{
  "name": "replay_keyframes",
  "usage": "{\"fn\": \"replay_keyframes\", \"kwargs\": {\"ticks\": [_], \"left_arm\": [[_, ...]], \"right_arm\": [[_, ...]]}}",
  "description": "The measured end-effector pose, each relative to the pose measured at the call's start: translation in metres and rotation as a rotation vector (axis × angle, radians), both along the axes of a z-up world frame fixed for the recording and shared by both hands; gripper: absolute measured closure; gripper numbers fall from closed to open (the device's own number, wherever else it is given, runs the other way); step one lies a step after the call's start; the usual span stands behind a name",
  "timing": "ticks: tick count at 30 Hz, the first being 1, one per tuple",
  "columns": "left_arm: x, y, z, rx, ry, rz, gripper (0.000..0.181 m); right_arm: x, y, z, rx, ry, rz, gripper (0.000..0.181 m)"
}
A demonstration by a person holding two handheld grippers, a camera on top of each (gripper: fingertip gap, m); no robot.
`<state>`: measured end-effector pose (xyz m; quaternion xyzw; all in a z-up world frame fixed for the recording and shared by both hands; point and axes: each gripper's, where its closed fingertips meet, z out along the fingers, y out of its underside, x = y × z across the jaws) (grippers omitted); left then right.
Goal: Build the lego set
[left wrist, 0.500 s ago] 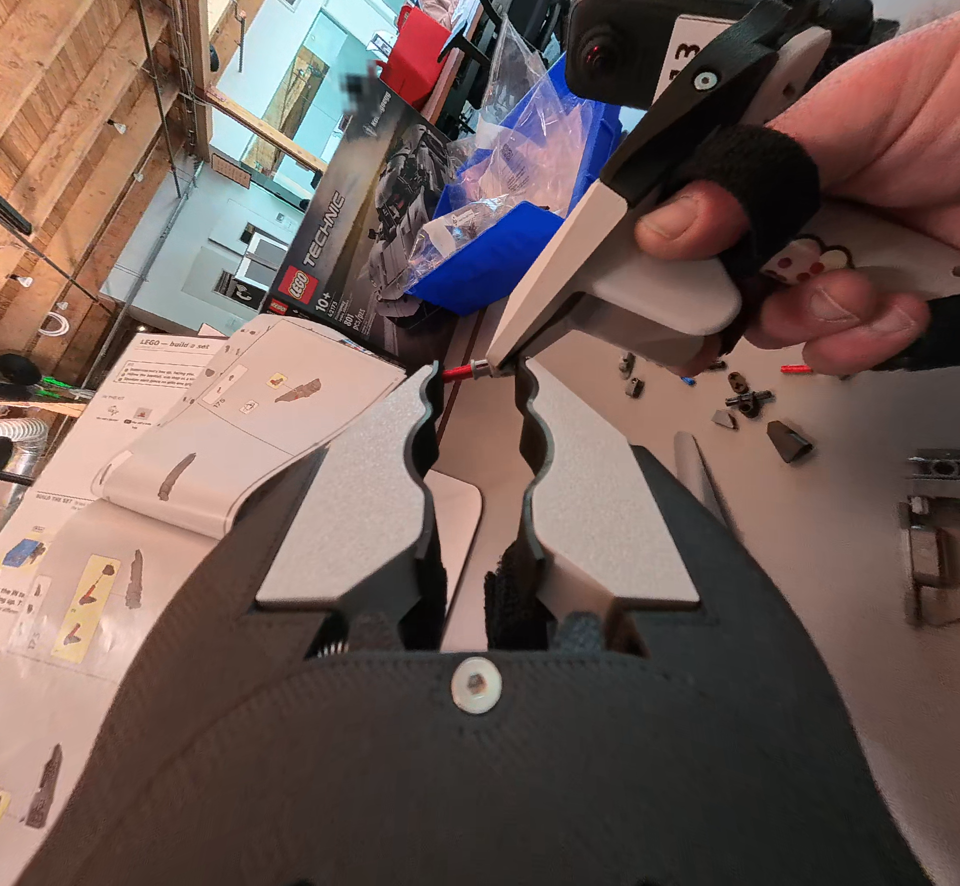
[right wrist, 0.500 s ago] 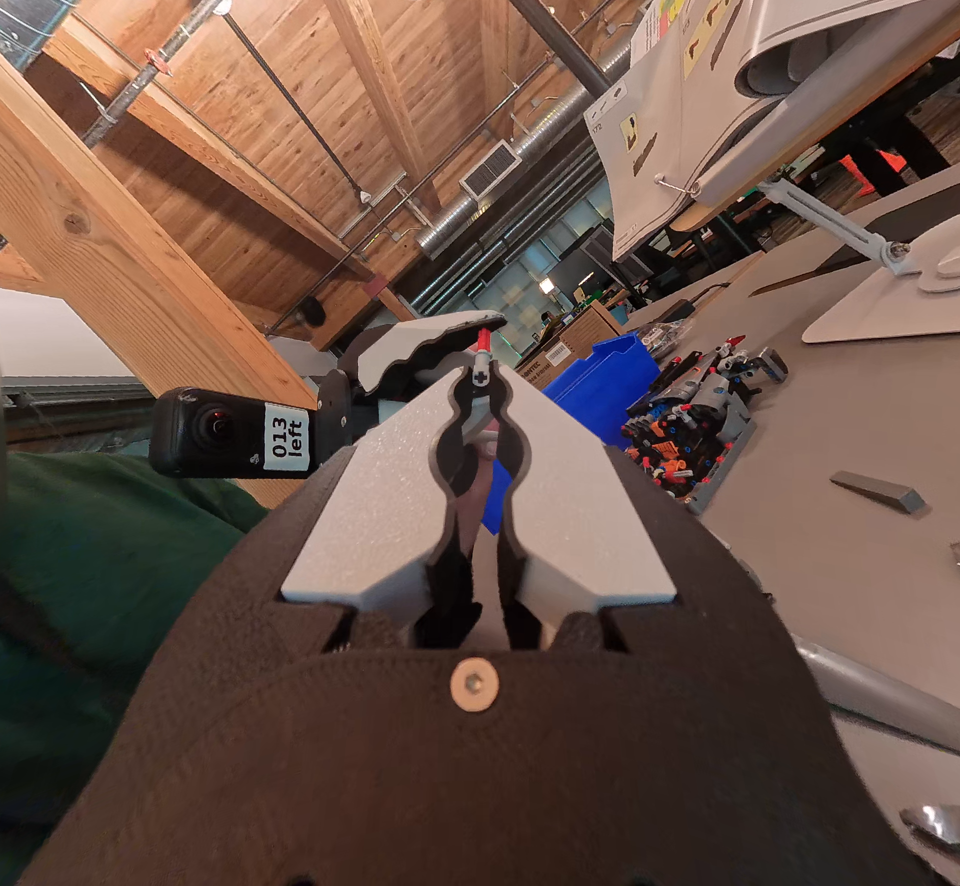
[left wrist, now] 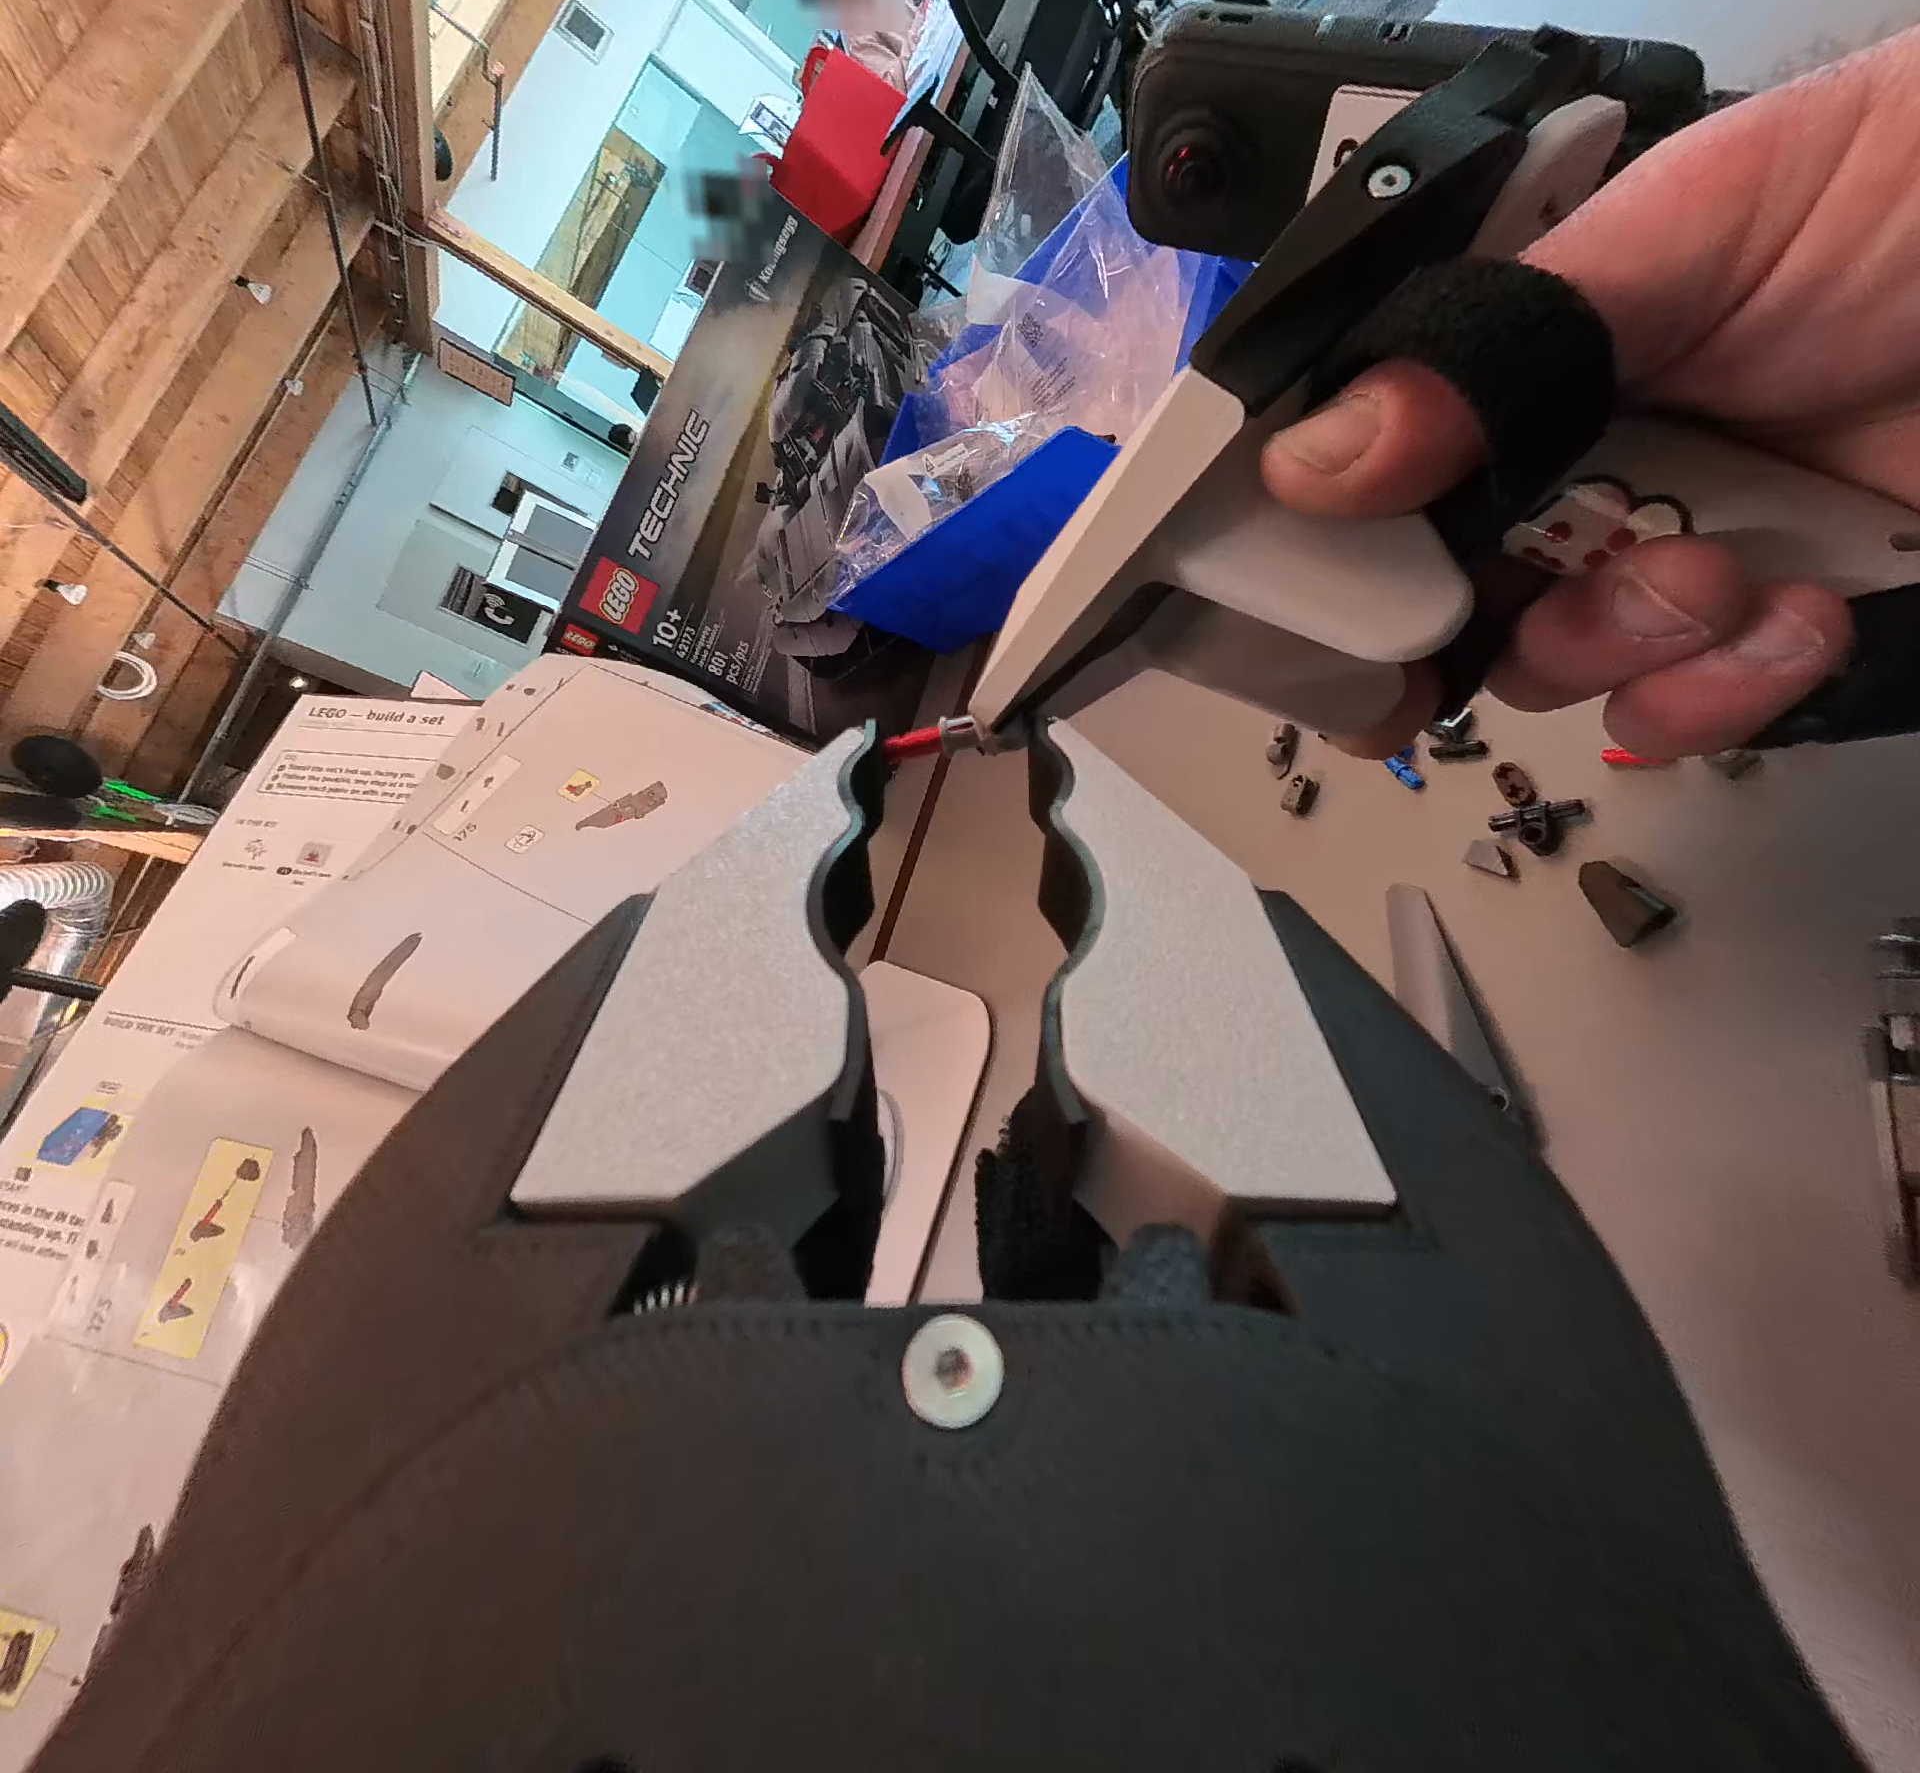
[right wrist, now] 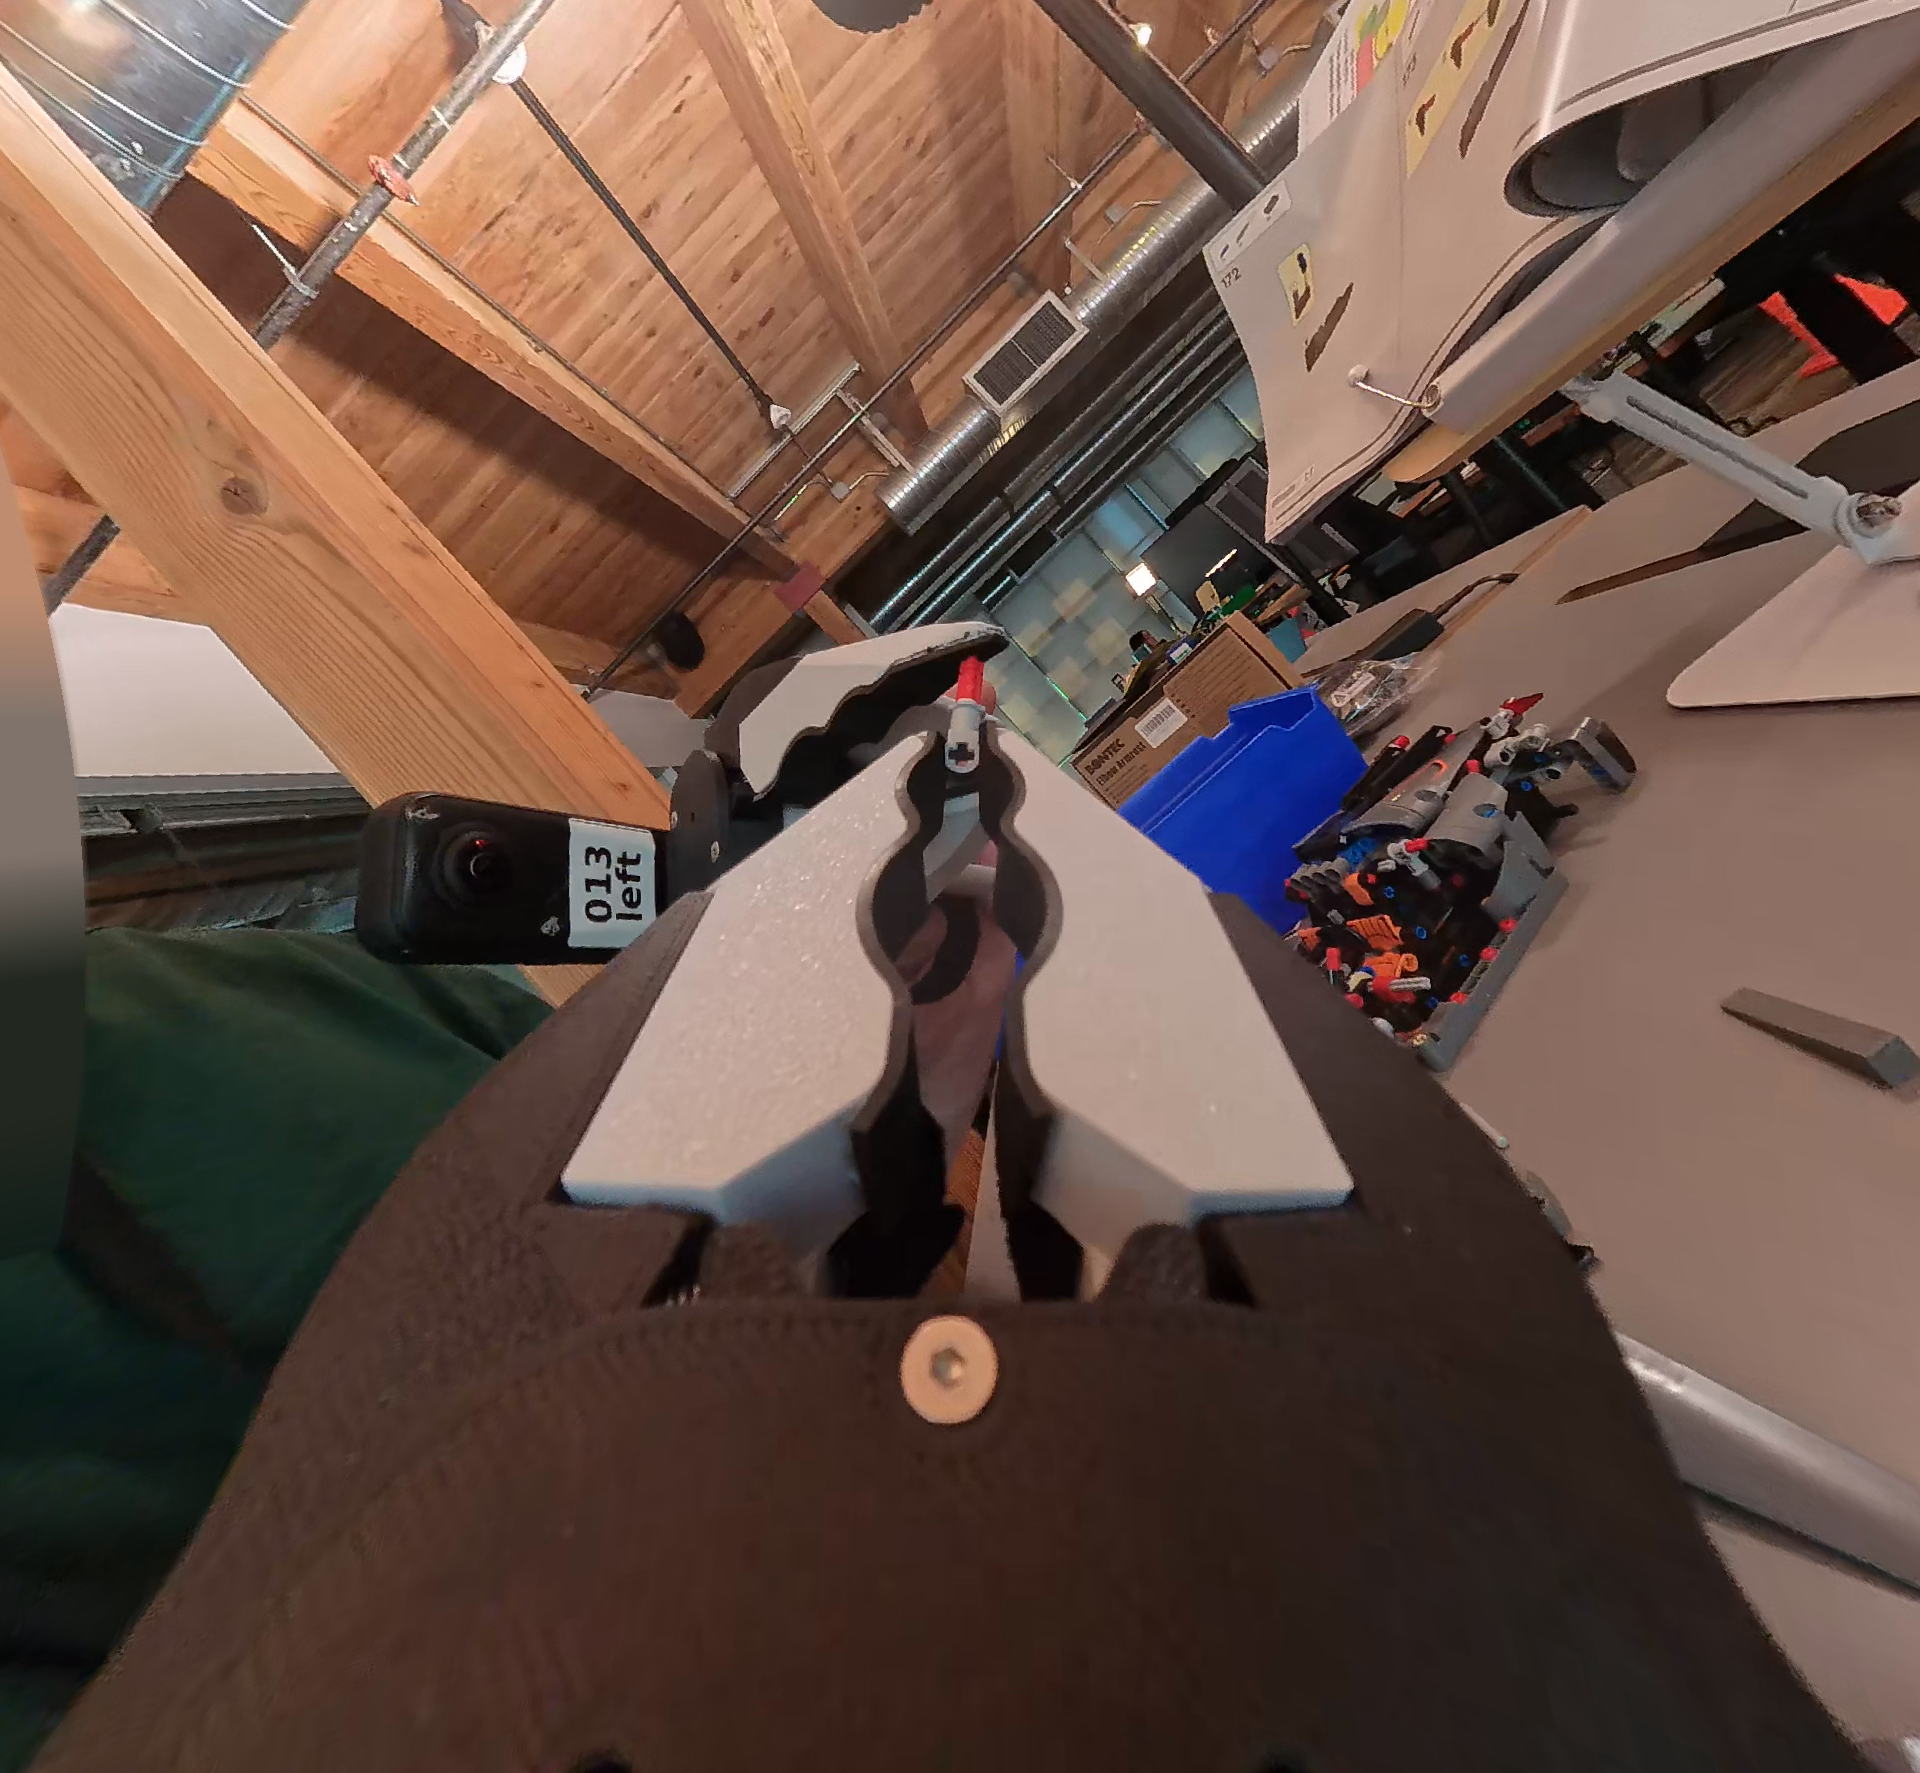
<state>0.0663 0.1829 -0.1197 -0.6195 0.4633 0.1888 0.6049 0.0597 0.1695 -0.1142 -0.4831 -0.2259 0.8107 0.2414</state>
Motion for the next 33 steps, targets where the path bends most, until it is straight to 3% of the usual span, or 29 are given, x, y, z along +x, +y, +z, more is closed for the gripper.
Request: {"fn": "replay_keyframes", "kwargs": {"ticks": [27,30,33], "left_arm": [[0.009,-0.004,0.015,-0.012,-0.064,-0.030,0.161],[0.008,-0.006,0.011,-0.068,-0.108,-0.058,0.160],[0.006,-0.017,0.015,-0.122,-0.203,-0.127,0.160]], "right_arm": [[0.010,-0.002,0.017,-0.041,0.093,0.000,0.177],[0.009,-0.004,0.015,0.025,0.055,-0.022,0.177],[0.010,-0.006,0.015,0.218,-0.010,-0.123,0.177]]}}
